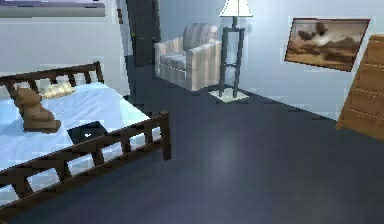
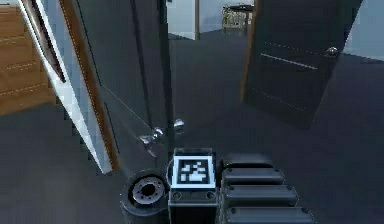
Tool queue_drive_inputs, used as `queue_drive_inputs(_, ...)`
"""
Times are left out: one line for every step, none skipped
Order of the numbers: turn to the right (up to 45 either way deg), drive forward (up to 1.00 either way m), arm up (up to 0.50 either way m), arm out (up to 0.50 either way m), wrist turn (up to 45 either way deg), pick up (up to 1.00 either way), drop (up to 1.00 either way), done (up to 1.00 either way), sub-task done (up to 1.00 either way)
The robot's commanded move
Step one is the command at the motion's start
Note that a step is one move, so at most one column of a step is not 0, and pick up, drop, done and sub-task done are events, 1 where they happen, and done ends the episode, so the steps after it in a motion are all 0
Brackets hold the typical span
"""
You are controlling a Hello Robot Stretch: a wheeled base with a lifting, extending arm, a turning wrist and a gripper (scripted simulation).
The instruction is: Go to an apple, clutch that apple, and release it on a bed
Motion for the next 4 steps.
queue_drive_inputs(3.0, 0.00, 0.00, 0.00, 0.0, 0.00, 0.00, 0.00, 0.00)
queue_drive_inputs(0.0, 1.00, 0.00, 0.00, 0.0, 0.00, 0.00, 0.00, 0.00)
queue_drive_inputs(0.0, 0.85, 0.00, 0.00, 0.0, 0.00, 0.00, 0.00, 0.00)
queue_drive_inputs(45.0, 0.00, 0.00, 0.00, 0.0, 0.00, 0.00, 0.00, 0.00)
